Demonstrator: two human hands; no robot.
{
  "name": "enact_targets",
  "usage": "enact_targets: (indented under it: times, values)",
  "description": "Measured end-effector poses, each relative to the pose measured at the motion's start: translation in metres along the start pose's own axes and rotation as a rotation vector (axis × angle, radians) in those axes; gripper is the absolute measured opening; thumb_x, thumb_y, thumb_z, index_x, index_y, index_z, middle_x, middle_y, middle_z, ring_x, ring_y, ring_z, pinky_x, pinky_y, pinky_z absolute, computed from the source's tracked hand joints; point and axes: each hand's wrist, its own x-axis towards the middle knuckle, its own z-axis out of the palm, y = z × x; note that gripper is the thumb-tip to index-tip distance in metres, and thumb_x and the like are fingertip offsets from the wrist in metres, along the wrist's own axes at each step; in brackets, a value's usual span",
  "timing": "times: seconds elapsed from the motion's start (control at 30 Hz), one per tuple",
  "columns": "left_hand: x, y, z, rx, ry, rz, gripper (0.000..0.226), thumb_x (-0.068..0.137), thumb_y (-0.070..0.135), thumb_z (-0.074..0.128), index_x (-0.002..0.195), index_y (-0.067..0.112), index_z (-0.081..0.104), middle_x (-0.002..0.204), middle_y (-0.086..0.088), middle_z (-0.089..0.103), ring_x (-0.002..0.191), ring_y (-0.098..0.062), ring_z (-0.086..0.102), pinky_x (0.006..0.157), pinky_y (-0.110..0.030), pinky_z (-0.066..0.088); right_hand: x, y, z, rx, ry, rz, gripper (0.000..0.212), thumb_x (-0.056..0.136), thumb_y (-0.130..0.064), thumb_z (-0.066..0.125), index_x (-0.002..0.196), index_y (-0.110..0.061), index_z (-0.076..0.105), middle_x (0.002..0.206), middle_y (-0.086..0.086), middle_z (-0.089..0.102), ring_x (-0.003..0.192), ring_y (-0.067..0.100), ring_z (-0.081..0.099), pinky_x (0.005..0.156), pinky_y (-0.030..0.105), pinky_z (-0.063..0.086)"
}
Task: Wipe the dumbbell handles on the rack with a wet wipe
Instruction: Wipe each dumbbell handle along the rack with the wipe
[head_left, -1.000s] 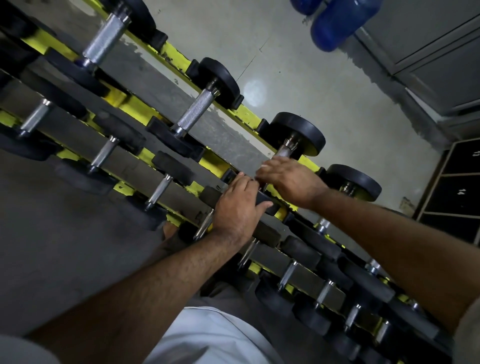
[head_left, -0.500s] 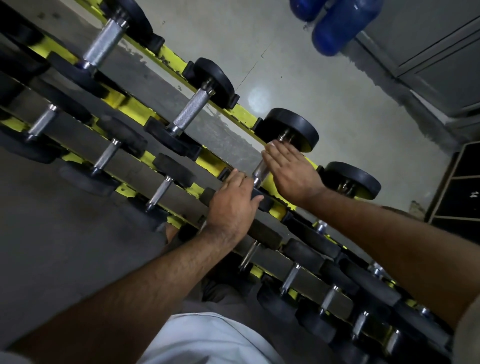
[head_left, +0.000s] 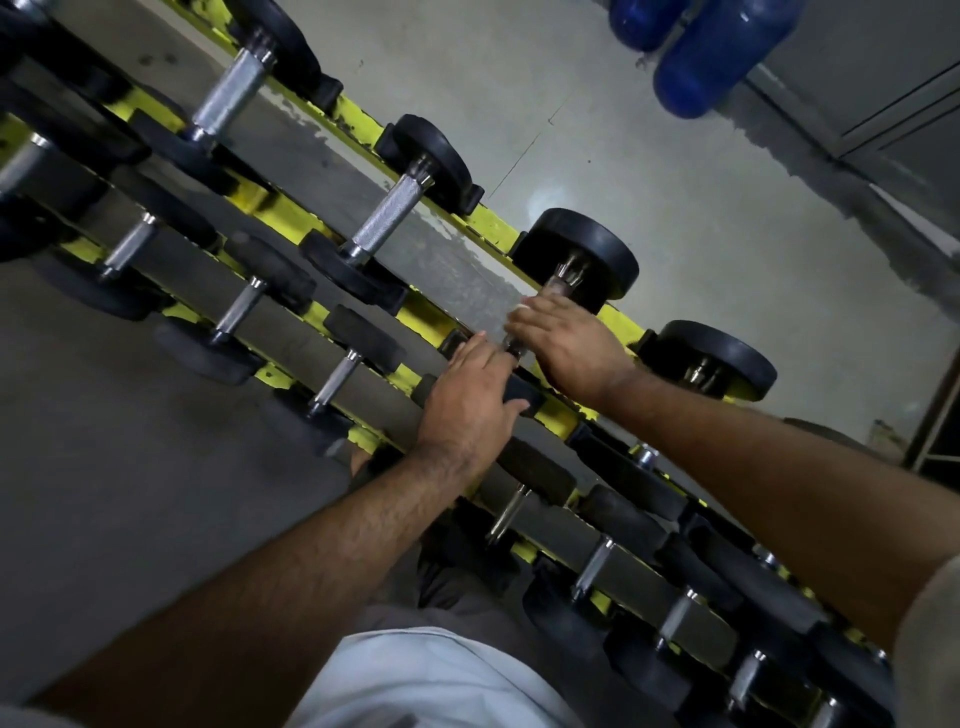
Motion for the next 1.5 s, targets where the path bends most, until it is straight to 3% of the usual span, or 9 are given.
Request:
enact_targets:
  times: [0.17, 0.27, 0.37, 0.5, 0.73, 0.87, 1.17, 1.3, 1.5]
  values:
    - [0.002, -0.006, -0.007, -0.044, 0.017, 0.020, 0.047, 0.084, 0.037, 0.075, 0.123, 0.018, 0.059, 0.138, 0.003, 0.053, 0.144, -0.013, 0.032, 0.115, -0.035, 0.036, 0.008, 0.026, -0.006, 0.110, 0.127, 0.090, 0.036, 0.096, -0.013, 0.044, 0.118, -0.007, 0.072, 0.125, 0.011, 0.070, 0.124, 0.030, 0.062, 0.107, 0.054, 0.046]
    - [0.003, -0.008, -0.008, -0.049, 0.025, 0.033, 0.046, 0.081, 0.037, 0.077, 0.121, 0.018, 0.062, 0.134, 0.004, 0.056, 0.142, -0.013, 0.035, 0.113, -0.035, 0.039, -0.004, 0.004, 0.007, 0.152, 0.151, -0.071, 0.035, 0.093, -0.024, 0.051, 0.117, -0.010, 0.072, 0.124, 0.009, 0.070, 0.122, 0.027, 0.062, 0.114, 0.047, 0.039]
    - [0.003, -0.008, -0.007, -0.060, 0.030, 0.024, 0.046, 0.079, 0.036, 0.079, 0.118, 0.018, 0.063, 0.131, 0.005, 0.058, 0.138, -0.013, 0.040, 0.111, -0.036, 0.041, -0.008, 0.000, 0.011, 0.192, 0.120, -0.147, 0.034, 0.086, -0.017, 0.072, 0.120, -0.012, 0.072, 0.125, 0.008, 0.070, 0.121, 0.027, 0.062, 0.112, 0.039, 0.035]
    - [0.002, -0.008, -0.002, -0.064, 0.045, 0.015, 0.043, 0.078, 0.037, 0.080, 0.114, 0.022, 0.062, 0.125, 0.008, 0.058, 0.134, -0.015, 0.044, 0.106, -0.043, 0.045, -0.014, 0.009, 0.007, 0.175, 0.183, -0.143, 0.036, 0.083, 0.000, 0.062, 0.115, -0.011, 0.075, 0.121, 0.008, 0.072, 0.118, 0.027, 0.065, 0.104, 0.046, 0.049]
    - [-0.012, 0.016, 0.007, 0.152, 0.108, 0.015, 0.043, 0.085, 0.030, 0.074, 0.123, 0.016, 0.058, 0.128, -0.002, 0.057, 0.135, -0.020, 0.044, 0.111, -0.040, 0.041, -0.043, -0.004, -0.007, 0.762, 0.329, 0.535, 0.031, 0.092, -0.015, 0.054, 0.115, -0.021, 0.073, 0.113, -0.002, 0.074, 0.100, 0.016, 0.067, 0.082, 0.028, 0.051]
    - [-0.029, 0.041, 0.009, 0.228, 0.204, 0.028, 0.030, 0.087, 0.027, 0.069, 0.113, 0.014, 0.061, 0.114, -0.002, 0.059, 0.110, -0.019, 0.055, 0.099, -0.036, 0.050, -0.064, -0.013, -0.008, 1.243, 0.346, 0.828, 0.020, 0.092, -0.009, 0.055, 0.099, -0.019, 0.071, 0.106, 0.008, 0.071, 0.100, 0.028, 0.067, 0.080, 0.038, 0.054]
    - [-0.065, 0.080, 0.017, 0.129, 0.153, 0.045, 0.019, 0.094, 0.017, 0.055, 0.111, 0.011, 0.061, 0.114, -0.007, 0.060, 0.107, -0.026, 0.057, 0.088, -0.037, 0.046, -0.130, -0.033, -0.019, 1.804, 0.344, 1.019, 0.022, 0.095, -0.002, 0.052, 0.100, -0.017, 0.067, 0.095, 0.009, 0.067, 0.067, 0.016, 0.067, 0.056, 0.026, 0.057]
    - [-0.078, 0.083, 0.024, 0.078, 0.127, 0.070, 0.028, 0.093, 0.015, 0.050, 0.119, 0.014, 0.061, 0.117, -0.008, 0.060, 0.109, -0.027, 0.058, 0.089, -0.040, 0.049, -0.152, -0.047, -0.015, 1.803, 0.406, 1.034, 0.022, 0.094, -0.001, 0.059, 0.110, -0.015, 0.063, 0.096, 0.006, 0.067, 0.071, 0.011, 0.064, 0.058, 0.023, 0.053]
    - [-0.103, 0.094, 0.043, 0.031, 0.097, 0.103, 0.030, 0.092, 0.013, 0.049, 0.119, 0.013, 0.063, 0.119, -0.008, 0.061, 0.108, -0.027, 0.058, 0.089, -0.040, 0.051, -0.192, -0.065, -0.011, 1.771, 0.551, 1.143, 0.024, 0.089, 0.003, 0.060, 0.111, -0.007, 0.060, 0.078, 0.007, 0.059, 0.044, 0.006, 0.052, 0.039, 0.018, 0.039]
